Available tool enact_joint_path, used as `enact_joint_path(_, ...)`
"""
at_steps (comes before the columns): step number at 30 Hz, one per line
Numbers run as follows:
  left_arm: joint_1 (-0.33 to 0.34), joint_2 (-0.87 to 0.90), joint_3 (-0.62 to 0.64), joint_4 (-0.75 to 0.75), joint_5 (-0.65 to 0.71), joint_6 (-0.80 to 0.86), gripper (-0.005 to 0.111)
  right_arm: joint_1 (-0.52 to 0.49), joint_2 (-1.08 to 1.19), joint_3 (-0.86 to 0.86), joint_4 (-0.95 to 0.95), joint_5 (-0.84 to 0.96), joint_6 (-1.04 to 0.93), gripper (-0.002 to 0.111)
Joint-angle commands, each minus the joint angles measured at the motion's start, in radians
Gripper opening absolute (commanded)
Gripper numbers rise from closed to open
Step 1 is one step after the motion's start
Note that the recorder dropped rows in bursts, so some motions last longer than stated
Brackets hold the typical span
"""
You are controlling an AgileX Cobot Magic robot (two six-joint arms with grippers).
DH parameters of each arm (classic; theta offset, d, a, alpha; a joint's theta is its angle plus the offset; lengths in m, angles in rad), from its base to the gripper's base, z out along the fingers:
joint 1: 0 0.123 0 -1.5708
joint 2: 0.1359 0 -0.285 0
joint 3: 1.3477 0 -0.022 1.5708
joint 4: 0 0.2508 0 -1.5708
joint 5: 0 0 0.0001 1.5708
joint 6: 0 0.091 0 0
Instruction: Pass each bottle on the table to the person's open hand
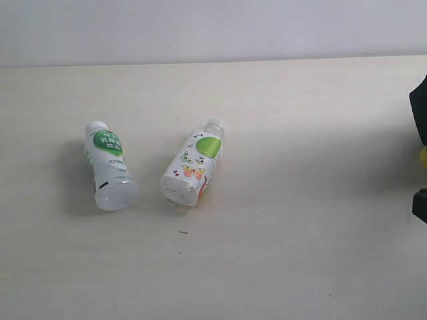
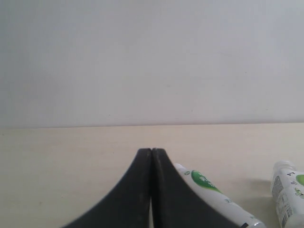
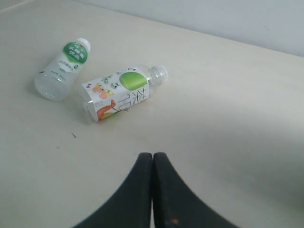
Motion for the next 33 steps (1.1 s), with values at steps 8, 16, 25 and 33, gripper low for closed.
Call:
enact_joint_path(8,0.003,-0.006,0.003,-0.006,-0.007,0.000,0.000,0.003,-0.262,0.003,0.006,-0.036,0.017,0.000)
enact_joint_path(16,0.003,-0.006,0.003,-0.006,-0.007,0.000,0.000,0.005,-0.262,0.003,0.000,-0.036,0.019,0.000)
enact_joint_path(25,0.003,-0.006,0.003,-0.004,-0.007,0.000,0.000,0.005,-0.262,0.003,0.000,-0.036,0.019,0.000)
enact_joint_path(33,0.003,-0.006,0.003,-0.004,-0.007,0.000,0.000,0.005,-0.262,0.003,0.009,-0.036,0.019,0.000)
